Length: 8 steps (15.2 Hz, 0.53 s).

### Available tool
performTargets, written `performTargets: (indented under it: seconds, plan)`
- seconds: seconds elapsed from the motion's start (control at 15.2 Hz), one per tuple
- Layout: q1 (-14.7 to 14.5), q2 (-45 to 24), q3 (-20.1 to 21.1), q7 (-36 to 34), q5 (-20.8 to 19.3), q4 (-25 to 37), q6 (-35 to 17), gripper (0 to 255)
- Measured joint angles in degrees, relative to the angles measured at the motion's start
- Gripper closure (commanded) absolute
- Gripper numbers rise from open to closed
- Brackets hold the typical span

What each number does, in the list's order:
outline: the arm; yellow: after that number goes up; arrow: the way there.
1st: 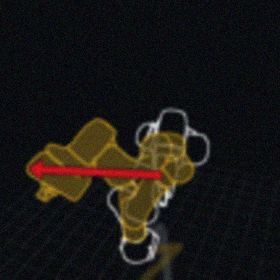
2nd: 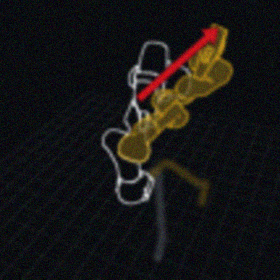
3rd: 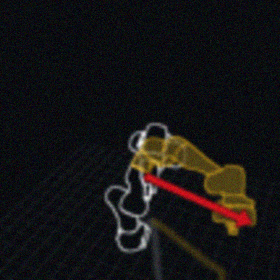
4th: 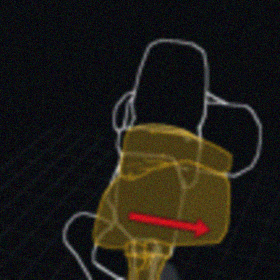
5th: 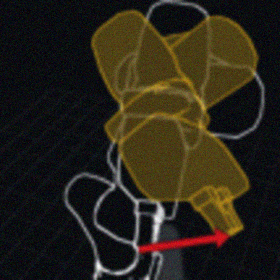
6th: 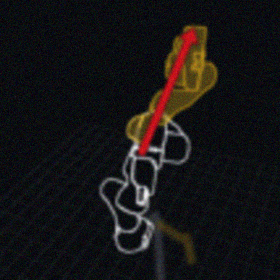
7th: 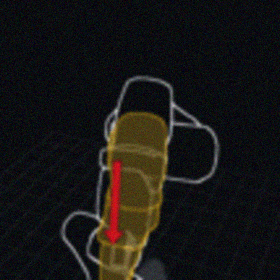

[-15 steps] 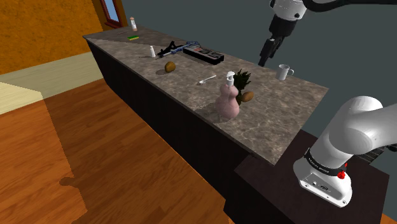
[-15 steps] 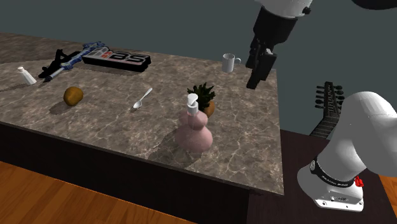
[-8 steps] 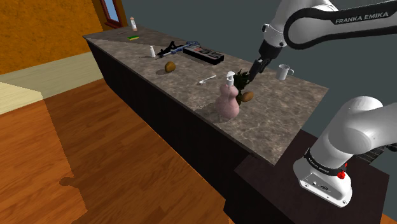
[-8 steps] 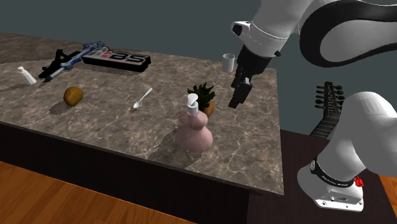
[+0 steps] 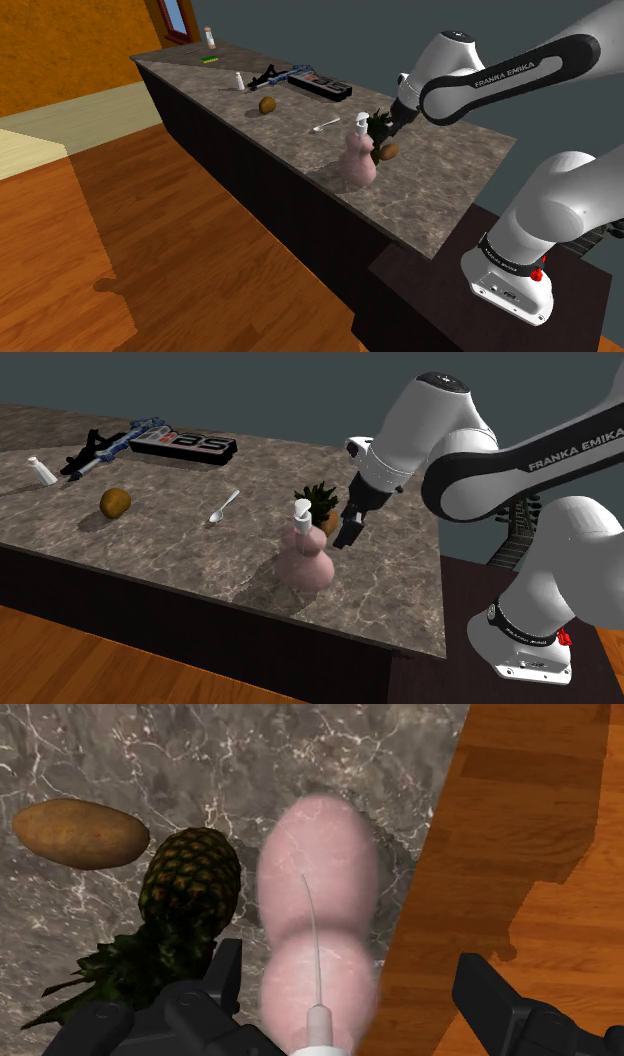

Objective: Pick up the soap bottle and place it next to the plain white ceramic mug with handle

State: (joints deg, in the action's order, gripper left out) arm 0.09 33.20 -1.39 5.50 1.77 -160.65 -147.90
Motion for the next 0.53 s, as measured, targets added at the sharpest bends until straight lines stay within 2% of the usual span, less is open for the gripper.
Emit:
performTargets:
  seconds: [0.13, 0.2, 0.53]
  plan:
    - [-0.3, -5.0, -0.6, 0.3, 0.7, -0.8, -7.2, 0]
    - [-0.4, -6.3, -0.6, 0.1, 0.9, -1.0, -9.2, 0]
    - [-1.2, -12.5, -0.9, 0.3, 1.7, -1.1, -16.0, 0]
